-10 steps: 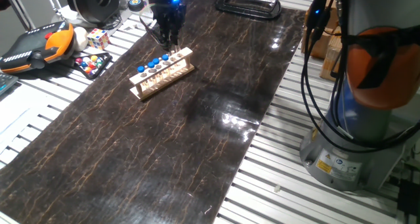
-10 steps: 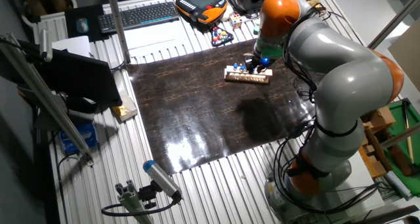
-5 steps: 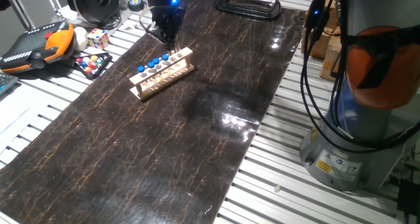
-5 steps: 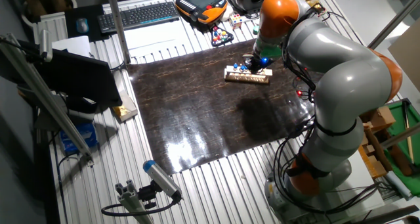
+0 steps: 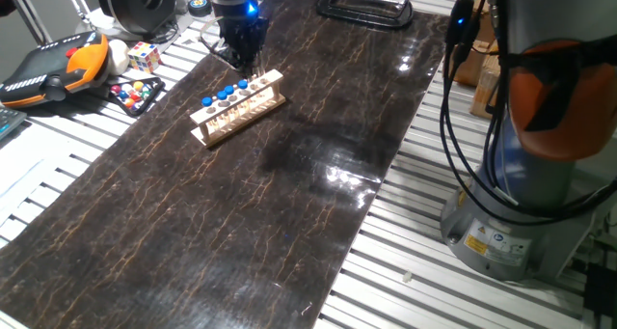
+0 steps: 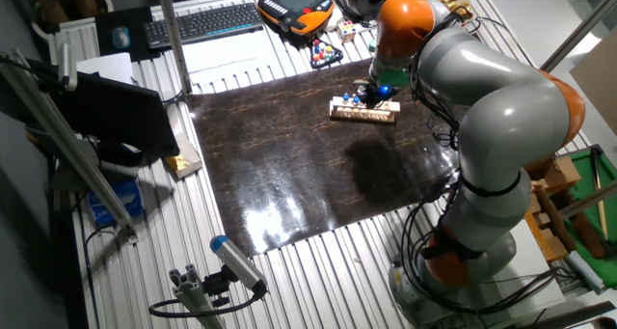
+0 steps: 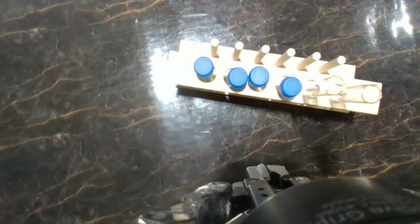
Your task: Shake the test tube
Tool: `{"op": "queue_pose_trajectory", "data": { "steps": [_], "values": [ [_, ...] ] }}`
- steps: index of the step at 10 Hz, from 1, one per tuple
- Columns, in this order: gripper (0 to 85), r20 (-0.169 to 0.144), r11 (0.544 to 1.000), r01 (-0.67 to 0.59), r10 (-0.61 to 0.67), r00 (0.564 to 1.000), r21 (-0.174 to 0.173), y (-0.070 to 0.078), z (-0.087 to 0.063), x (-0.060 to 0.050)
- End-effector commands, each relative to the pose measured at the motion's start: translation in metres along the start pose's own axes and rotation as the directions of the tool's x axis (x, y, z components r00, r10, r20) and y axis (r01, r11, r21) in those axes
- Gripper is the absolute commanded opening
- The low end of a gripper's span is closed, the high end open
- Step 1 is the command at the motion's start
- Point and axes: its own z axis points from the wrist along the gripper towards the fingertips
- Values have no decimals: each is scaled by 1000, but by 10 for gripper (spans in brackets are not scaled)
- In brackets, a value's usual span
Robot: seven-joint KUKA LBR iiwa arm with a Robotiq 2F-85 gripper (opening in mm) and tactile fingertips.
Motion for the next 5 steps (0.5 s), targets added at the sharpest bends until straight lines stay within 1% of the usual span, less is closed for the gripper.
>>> {"op": "queue_pose_trajectory", "data": {
  "steps": [1, 3, 5],
  "values": [
    [7, 4, 1000, -5, 5, 1000, 11, 0, 2, 0],
    [7, 15, 998, -66, 66, 998, 18, 1, 8, 1],
    [7, 22, 984, -178, 178, 984, 20, -2, 17, 0]
  ]
}}
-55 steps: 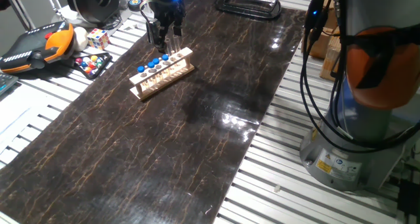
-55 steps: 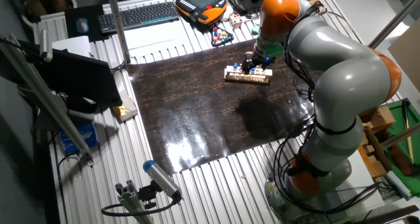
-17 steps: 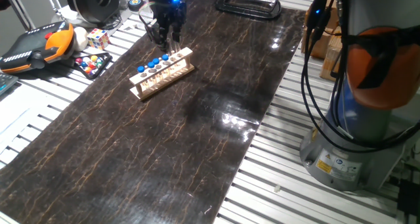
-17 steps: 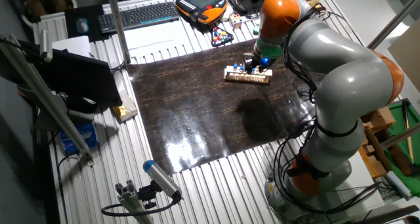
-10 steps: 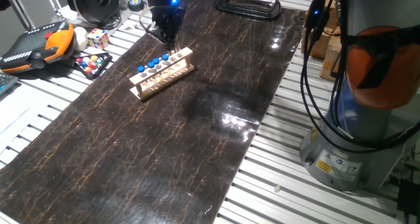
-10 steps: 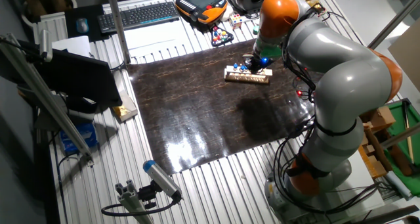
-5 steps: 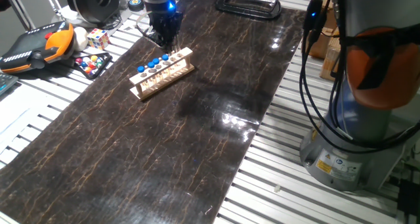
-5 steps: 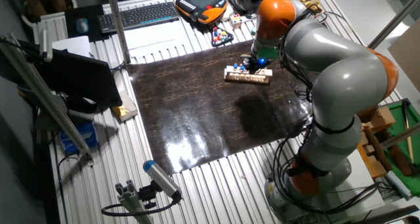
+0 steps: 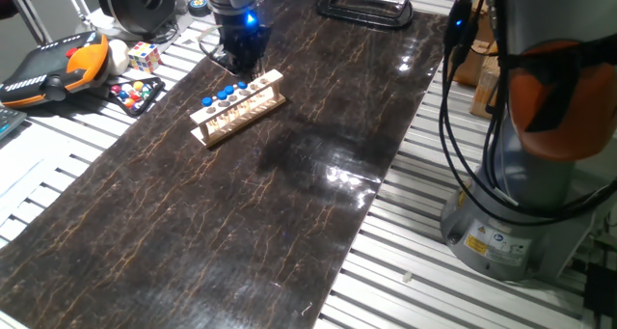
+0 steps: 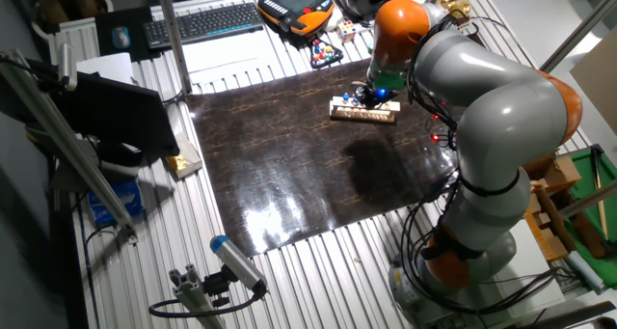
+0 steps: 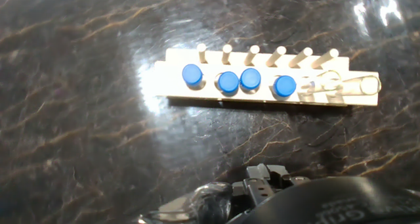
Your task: Shake the test tube
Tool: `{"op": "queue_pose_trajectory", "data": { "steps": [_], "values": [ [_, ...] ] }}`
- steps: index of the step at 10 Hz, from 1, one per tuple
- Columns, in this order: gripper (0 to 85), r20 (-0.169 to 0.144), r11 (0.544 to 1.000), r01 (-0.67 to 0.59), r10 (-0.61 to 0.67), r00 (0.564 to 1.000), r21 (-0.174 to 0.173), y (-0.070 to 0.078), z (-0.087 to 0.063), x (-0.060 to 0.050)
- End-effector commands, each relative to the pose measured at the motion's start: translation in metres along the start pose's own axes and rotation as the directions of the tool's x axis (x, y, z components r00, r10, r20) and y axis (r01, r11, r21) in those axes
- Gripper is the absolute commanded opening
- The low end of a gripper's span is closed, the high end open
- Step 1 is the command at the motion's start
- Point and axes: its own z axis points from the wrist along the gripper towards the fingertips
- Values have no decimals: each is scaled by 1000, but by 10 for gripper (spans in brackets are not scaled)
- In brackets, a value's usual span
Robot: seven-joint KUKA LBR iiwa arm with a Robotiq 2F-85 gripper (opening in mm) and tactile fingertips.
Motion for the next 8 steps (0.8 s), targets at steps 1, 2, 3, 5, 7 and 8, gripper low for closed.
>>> {"op": "queue_pose_trajectory", "data": {
  "steps": [1, 2, 3, 5, 7, 8],
  "values": [
    [7, 6, 995, -95, 95, 995, 7, 0, 4, -1],
    [7, 22, 989, -144, 144, 989, 16, 0, 9, -2],
    [7, 31, 982, -187, 186, 982, 37, 1, 12, -3],
    [7, 28, 965, -257, 256, 966, 48, 3, 19, -7],
    [7, -8, 937, -346, 347, 938, 46, 3, 20, -7],
    [7, -38, 916, -399, 400, 916, 32, 3, 20, -7]
  ]
}}
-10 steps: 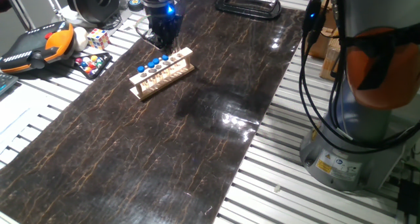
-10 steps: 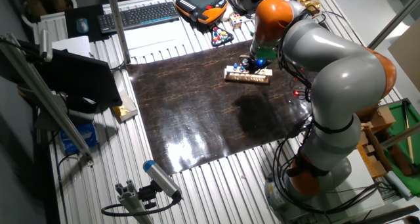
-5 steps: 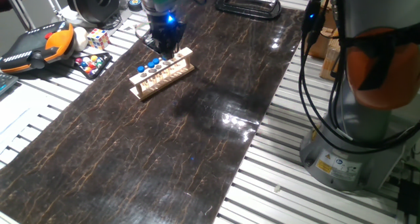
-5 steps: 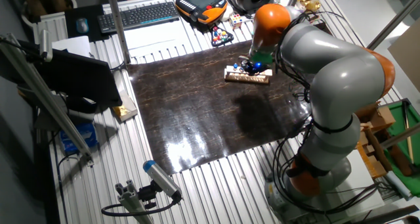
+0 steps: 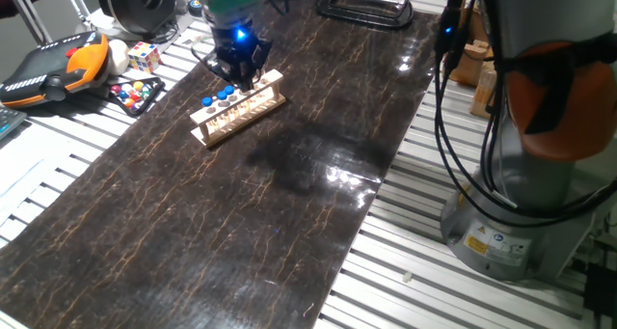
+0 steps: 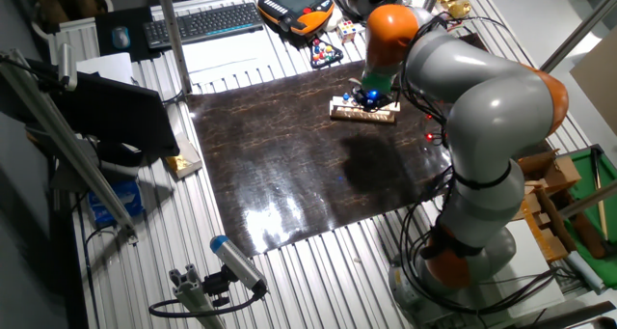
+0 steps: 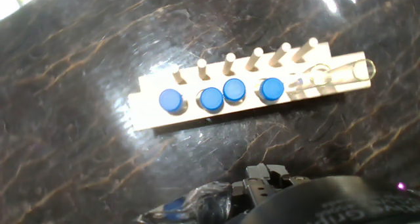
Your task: Shake the test tube
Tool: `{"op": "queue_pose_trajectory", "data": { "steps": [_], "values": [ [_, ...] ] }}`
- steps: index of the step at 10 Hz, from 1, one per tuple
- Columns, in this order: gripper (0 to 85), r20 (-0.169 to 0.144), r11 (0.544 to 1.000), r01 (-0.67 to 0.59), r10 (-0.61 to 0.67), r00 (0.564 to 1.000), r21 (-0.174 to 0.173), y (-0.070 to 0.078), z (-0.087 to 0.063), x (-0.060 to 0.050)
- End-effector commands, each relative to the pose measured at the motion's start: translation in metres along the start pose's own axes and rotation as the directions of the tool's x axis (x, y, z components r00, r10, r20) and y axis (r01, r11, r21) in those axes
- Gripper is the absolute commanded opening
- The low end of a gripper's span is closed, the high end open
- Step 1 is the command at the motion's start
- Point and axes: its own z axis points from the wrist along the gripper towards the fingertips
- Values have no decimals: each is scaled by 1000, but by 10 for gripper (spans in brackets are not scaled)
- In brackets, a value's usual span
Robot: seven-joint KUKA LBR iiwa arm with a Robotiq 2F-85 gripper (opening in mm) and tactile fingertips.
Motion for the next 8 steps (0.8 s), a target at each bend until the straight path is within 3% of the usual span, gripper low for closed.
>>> {"op": "queue_pose_trajectory", "data": {
  "steps": [1, 3, 5, 8],
  "values": [
    [7, -10, 984, -181, 181, 984, 2, 0, 0, 0],
    [7, -25, 963, -268, 267, 963, -11, 0, 0, -1],
    [7, 2, 946, -324, 324, 946, 0, 3, -1, -1],
    [7, -35, 929, -369, 369, 929, -16, 2, -2, -8]
  ]
}}
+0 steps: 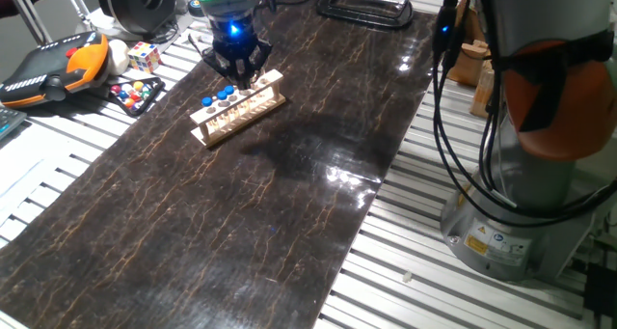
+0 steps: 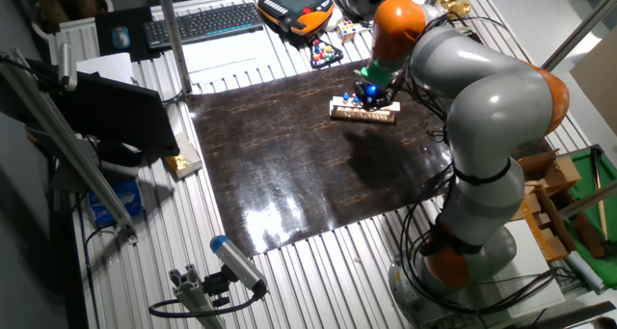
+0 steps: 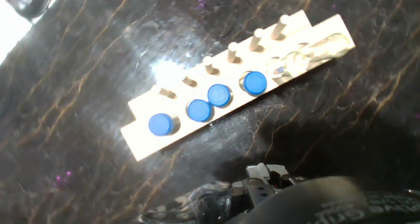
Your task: Shake the test tube
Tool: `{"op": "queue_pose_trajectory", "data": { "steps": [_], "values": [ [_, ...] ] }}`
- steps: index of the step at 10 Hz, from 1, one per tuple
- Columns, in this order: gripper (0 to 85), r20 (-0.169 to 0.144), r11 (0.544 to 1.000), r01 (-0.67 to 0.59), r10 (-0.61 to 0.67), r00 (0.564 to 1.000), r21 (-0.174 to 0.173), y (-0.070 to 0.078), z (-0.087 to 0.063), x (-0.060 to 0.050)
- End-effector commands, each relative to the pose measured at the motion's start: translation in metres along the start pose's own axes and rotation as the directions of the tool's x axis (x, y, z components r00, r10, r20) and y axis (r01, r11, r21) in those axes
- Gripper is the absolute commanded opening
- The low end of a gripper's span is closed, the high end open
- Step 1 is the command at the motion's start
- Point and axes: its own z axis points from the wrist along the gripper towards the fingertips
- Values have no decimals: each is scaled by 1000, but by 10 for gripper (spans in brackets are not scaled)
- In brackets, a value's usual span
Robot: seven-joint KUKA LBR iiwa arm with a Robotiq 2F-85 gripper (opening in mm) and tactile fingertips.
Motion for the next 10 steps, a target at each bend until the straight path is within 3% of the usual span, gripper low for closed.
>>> {"op": "queue_pose_trajectory", "data": {
  "steps": [1, 5, 10],
  "values": [
    [7, -1, 994, -107, 107, 994, 2, 0, -1, -3],
    [7, 7, 991, -129, 129, 992, 19, 8, -5, -4],
    [7, 12, 989, -145, 144, 989, 13, 12, -2, -6]
  ]
}}
